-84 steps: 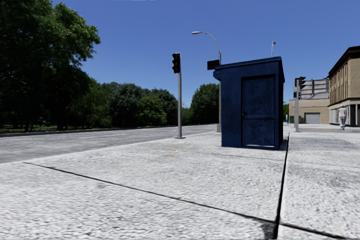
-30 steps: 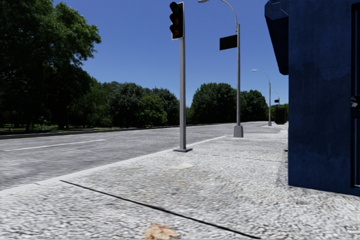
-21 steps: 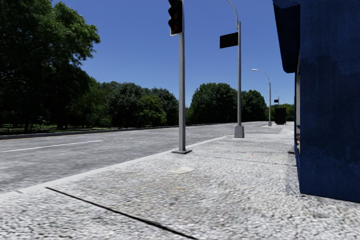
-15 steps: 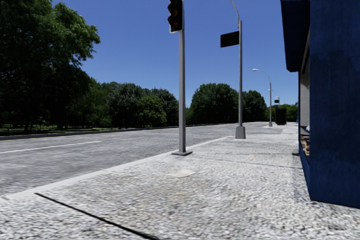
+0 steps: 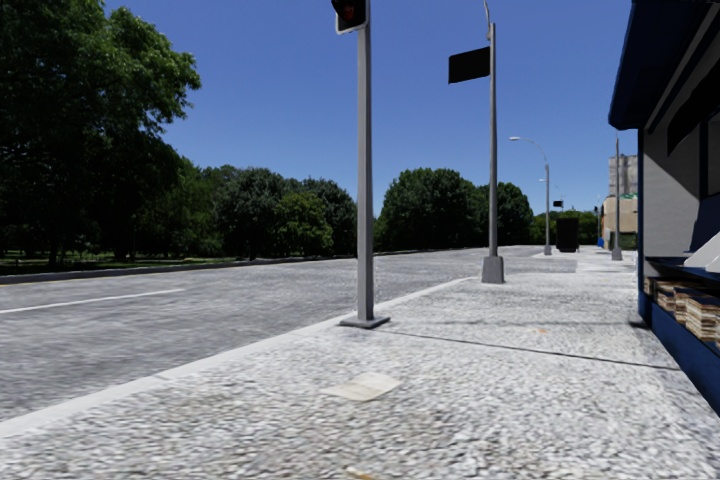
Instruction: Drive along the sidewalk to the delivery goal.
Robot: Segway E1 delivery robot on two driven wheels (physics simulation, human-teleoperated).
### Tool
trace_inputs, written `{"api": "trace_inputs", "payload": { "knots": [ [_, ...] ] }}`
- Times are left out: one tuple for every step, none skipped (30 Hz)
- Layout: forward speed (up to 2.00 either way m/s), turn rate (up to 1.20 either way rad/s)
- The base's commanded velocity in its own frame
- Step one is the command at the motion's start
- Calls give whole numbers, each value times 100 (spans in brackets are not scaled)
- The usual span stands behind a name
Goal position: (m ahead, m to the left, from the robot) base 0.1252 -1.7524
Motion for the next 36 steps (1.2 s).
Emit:
{"api": "trace_inputs", "payload": {
  "knots": [
    [200, 0],
    [200, 0],
    [200, 0],
    [200, 0],
    [200, 0],
    [194, -7],
    [180, -58],
    [162, -104],
    [151, -120],
    [137, -120],
    [130, -120],
    [130, -120],
    [127, -120],
    [124, -120],
    [123, -108],
    [123, -34],
    [123, -34],
    [123, -1],
    [123, 0],
    [123, 0],
    [123, 0],
    [123, 0],
    [123, 0],
    [123, 0],
    [123, 0],
    [123, 0],
    [123, 0],
    [123, 0],
    [123, 0],
    [123, 0],
    [123, 0],
    [123, 0],
    [123, 0],
    [123, 0],
    [123, 0],
    [123, 0]
  ]
}}
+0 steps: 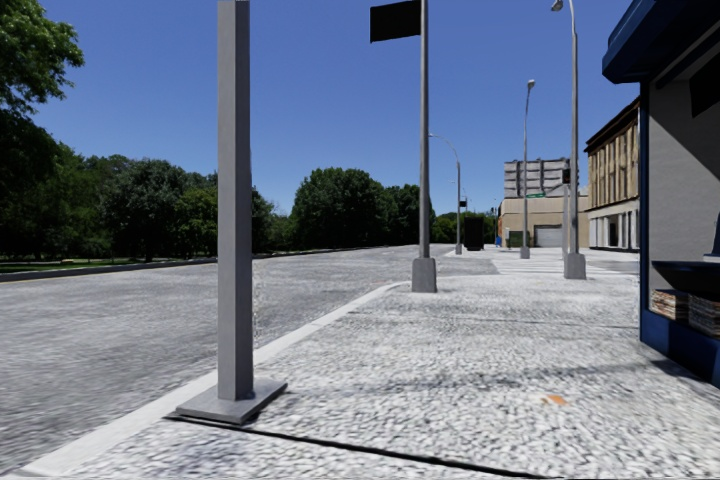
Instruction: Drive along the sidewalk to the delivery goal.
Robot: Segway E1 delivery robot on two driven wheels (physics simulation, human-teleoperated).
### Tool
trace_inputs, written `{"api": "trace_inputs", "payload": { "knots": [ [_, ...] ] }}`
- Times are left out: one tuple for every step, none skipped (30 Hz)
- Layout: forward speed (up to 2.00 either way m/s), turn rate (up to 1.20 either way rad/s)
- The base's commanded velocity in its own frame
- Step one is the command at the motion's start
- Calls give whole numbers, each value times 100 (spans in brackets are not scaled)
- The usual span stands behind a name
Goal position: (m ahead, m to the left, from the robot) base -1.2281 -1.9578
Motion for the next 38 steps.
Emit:
{"api": "trace_inputs", "payload": {
  "knots": [
    [123, 0],
    [123, 0],
    [123, 0],
    [123, 0],
    [123, 0],
    [123, 0],
    [122, 0],
    [94, 0],
    [0, 0],
    [0, 0],
    [0, 0],
    [0, 0],
    [0, 0],
    [0, 0],
    [0, 0],
    [0, 0],
    [0, 0],
    [0, 0],
    [0, 0],
    [0, 0],
    [0, 0],
    [0, 0],
    [0, 0],
    [0, 0],
    [0, 0],
    [0, 0],
    [0, 0],
    [0, 0],
    [0, 0],
    [0, 0],
    [0, 0],
    [0, 0],
    [0, 0],
    [0, 0],
    [0, 0],
    [0, 0],
    [0, 0],
    [0, 0]
  ]
}}
